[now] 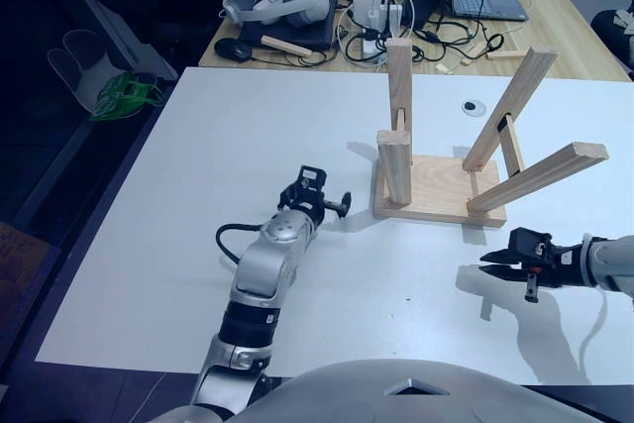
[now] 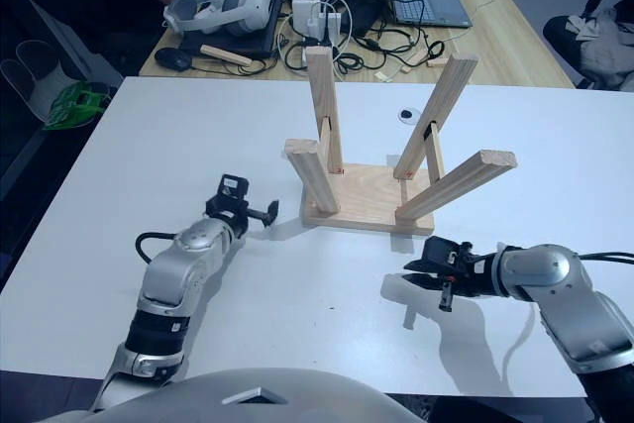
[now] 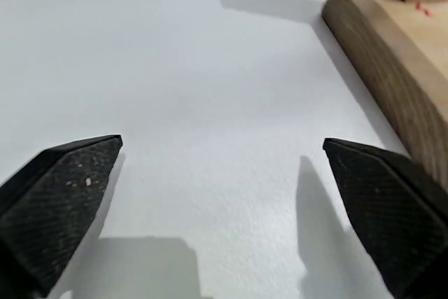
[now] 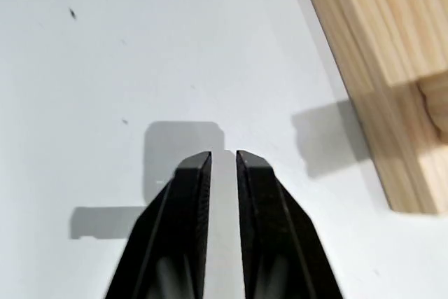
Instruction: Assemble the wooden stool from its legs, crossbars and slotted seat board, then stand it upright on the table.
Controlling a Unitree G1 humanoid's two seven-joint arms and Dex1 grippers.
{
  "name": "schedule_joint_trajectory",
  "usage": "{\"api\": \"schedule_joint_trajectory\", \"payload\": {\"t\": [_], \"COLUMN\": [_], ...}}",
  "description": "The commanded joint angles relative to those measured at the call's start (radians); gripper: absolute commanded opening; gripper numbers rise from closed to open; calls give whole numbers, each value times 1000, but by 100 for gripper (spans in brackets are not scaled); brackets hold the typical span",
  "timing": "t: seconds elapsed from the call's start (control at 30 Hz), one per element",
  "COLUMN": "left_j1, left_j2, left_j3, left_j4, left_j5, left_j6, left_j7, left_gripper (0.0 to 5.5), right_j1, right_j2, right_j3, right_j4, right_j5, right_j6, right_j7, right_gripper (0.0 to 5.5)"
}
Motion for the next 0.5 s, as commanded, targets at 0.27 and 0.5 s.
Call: {"api": "schedule_joint_trajectory", "payload": {"t": [0.27, 0.5], "left_j1": [-111, -110], "left_j2": [-35, -30], "left_j3": [-74, -89], "left_j4": [189, 169], "left_j5": [46, 37], "left_j6": [-80, -66], "left_j7": [-52, -121], "left_gripper": [354, 248], "right_j1": [-282, -294], "right_j2": [179, 202], "right_j3": [103, 133], "right_j4": [508, 501], "right_j5": [-280, -245], "right_j6": [-240, -244], "right_j7": [-280, -181], "right_gripper": [0, 0]}}
